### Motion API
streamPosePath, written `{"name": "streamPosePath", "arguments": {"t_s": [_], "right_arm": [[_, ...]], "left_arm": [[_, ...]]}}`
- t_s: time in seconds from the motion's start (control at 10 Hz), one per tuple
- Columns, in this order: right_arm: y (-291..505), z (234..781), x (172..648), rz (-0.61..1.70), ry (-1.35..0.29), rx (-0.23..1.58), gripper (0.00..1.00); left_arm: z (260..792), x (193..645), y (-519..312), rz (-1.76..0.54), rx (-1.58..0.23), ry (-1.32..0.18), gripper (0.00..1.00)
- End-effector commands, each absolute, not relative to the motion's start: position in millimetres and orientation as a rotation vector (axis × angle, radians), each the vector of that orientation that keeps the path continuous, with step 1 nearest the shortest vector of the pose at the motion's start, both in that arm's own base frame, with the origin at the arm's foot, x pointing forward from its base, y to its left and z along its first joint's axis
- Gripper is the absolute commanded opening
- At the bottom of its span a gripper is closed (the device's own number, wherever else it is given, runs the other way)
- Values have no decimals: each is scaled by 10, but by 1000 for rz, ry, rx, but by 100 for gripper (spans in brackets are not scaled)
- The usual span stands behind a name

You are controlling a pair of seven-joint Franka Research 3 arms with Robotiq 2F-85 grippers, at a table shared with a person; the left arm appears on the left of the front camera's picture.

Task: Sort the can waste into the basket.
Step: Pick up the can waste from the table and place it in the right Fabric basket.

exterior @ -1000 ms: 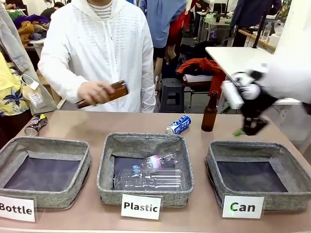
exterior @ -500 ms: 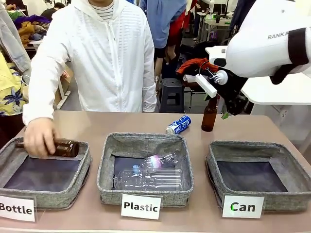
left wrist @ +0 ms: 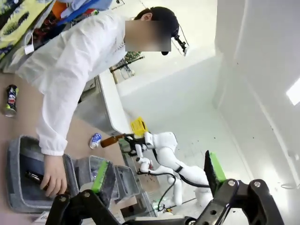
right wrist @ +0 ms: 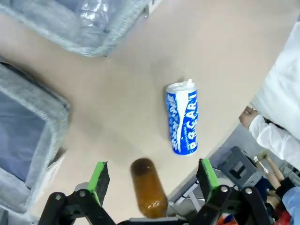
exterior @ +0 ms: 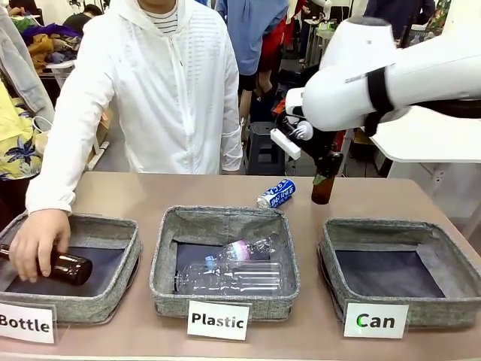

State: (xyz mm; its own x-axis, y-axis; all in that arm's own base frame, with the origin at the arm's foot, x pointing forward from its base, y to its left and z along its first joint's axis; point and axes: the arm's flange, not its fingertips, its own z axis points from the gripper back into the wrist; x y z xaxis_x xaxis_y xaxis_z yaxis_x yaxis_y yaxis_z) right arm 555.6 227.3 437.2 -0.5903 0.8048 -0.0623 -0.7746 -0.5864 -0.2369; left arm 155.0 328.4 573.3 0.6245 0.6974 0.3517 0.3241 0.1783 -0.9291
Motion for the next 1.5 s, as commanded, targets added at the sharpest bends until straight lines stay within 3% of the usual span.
{"name": "streamPosePath", "arguments": {"t_s": [0.0, 0.3, 0.6, 1.1, 1.3, 1.4], "right_arm": [[2492, 4174, 5930, 2232, -172, -233, 100], [2506, 3681, 6494, 2256, -128, -188, 100], [2627, 3264, 6752, 2255, -98, -216, 100], [2748, 3011, 6817, 2220, -54, -161, 100], [2750, 3010, 6794, 2206, -63, -141, 100], [2752, 3000, 6795, 2197, -52, -124, 40]], "left_arm": [[5590, 1683, 3284, 309, -1429, -881, 100], [5578, 1772, 3216, 268, -1446, -850, 100], [5384, 1938, 2887, 205, -1447, -708, 100], [4949, 2270, 2029, 58, -1301, -401, 100], [4795, 2321, 1906, 39, -1195, -348, 100], [4743, 2349, 1866, 11, -1160, -323, 100]]}}
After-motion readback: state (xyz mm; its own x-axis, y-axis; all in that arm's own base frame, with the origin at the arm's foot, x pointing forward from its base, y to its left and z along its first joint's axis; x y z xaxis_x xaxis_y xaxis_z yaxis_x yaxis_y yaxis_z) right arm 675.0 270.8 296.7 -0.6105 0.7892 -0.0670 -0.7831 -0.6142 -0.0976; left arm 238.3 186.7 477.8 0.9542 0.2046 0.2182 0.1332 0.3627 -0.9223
